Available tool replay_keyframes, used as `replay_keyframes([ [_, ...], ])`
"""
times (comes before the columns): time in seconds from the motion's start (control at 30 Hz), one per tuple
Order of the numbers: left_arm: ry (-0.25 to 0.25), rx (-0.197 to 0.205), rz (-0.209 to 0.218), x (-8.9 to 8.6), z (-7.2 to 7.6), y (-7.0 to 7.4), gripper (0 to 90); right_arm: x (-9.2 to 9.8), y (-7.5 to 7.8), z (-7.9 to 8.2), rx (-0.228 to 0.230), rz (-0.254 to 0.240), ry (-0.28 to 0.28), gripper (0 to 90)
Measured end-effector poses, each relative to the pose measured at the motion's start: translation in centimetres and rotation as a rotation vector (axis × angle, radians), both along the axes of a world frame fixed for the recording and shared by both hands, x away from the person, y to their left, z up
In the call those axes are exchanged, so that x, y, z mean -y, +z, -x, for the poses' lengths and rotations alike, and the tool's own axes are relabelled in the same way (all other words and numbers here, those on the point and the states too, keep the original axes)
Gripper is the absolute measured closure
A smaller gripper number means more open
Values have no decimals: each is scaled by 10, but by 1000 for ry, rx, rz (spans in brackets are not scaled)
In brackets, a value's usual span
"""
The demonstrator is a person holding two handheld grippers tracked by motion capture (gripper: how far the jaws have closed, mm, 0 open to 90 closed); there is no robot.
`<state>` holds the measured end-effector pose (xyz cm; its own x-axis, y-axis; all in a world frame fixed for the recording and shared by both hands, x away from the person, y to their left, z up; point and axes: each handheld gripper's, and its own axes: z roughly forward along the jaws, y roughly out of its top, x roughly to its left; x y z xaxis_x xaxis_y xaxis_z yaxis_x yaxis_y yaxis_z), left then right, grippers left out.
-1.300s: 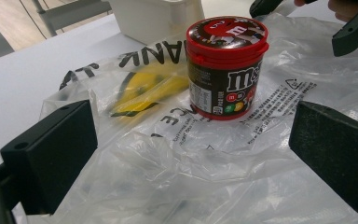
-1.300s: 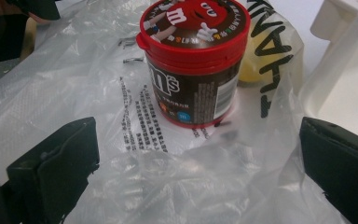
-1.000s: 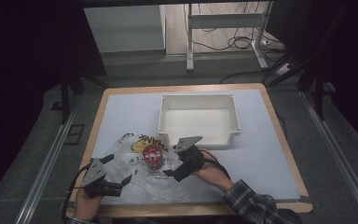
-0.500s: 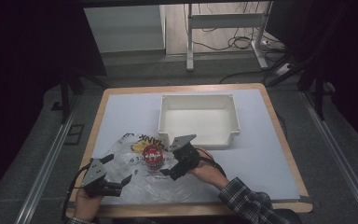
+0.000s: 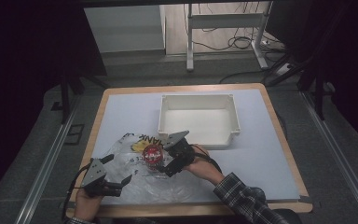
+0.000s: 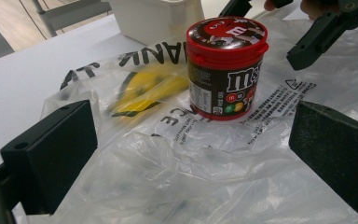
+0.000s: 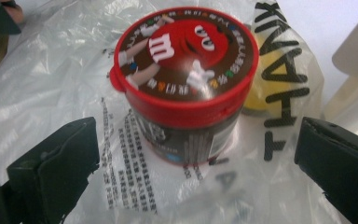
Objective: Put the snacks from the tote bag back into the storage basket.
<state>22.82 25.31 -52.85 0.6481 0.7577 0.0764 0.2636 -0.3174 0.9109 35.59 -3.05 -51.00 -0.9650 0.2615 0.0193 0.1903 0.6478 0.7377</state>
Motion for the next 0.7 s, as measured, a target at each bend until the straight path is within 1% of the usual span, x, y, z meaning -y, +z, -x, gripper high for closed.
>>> replay_keyframes([
  [0.1,0,1,0,0,0,0,8,-4,0,-1,-13,-1,1,3],
  [0.3,2,1,0,0,0,0,8,-14,0,-3,-27,31,4,3],
  [0.43,2,1,0,0,0,0,8,-21,-2,-5,-24,57,10,3],
  [0.7,1,2,1,0,0,0,8,-35,-3,-7,-48,121,7,3],
])
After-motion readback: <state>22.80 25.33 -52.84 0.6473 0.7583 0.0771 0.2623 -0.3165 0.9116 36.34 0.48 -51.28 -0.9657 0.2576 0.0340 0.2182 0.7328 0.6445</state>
